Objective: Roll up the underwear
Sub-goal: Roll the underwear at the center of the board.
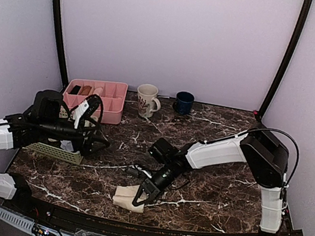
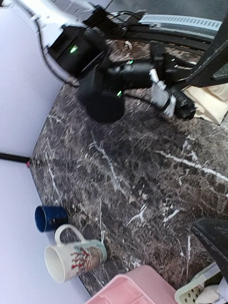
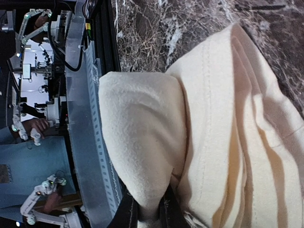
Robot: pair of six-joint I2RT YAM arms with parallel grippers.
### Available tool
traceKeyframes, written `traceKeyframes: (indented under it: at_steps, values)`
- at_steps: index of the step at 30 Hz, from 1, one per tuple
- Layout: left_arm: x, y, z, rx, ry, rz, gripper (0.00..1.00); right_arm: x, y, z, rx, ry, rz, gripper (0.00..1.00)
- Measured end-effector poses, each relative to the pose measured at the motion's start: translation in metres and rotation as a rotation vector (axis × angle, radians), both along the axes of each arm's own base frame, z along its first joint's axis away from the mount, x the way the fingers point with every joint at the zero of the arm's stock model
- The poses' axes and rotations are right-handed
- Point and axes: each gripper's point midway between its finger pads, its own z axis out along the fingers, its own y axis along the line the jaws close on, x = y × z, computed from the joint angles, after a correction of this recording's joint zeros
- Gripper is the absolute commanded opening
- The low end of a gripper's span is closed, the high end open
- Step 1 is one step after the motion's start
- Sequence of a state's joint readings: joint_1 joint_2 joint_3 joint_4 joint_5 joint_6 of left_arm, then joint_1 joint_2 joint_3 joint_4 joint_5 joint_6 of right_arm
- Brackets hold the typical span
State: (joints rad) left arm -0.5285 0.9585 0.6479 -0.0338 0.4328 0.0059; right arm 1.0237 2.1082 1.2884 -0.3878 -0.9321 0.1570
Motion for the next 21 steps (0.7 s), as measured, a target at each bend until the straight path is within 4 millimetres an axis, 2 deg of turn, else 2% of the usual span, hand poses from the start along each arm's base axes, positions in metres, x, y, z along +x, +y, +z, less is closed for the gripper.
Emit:
traceKeyframes:
  at_steps: [5, 10, 15, 21]
  values:
    - [-0.063, -0.023, -0.029, 0.073, -0.015, -0.201, 0.92, 0.007, -0.003, -0.001, -0.009, 0.134, -0.047, 0.00]
    - [-0.107, -0.040, -0.061, 0.172, -0.015, -0.355, 0.86, 0.013, -0.006, -0.004, -0.029, 0.224, -0.086, 0.00]
    - [-0.132, -0.059, -0.089, 0.300, -0.043, -0.485, 0.75, 0.017, -0.008, -0.009, -0.052, 0.285, -0.114, 0.00]
    - [-0.137, -0.082, -0.122, 0.468, -0.060, -0.562, 0.71, 0.022, -0.009, -0.011, -0.070, 0.314, -0.136, 0.00]
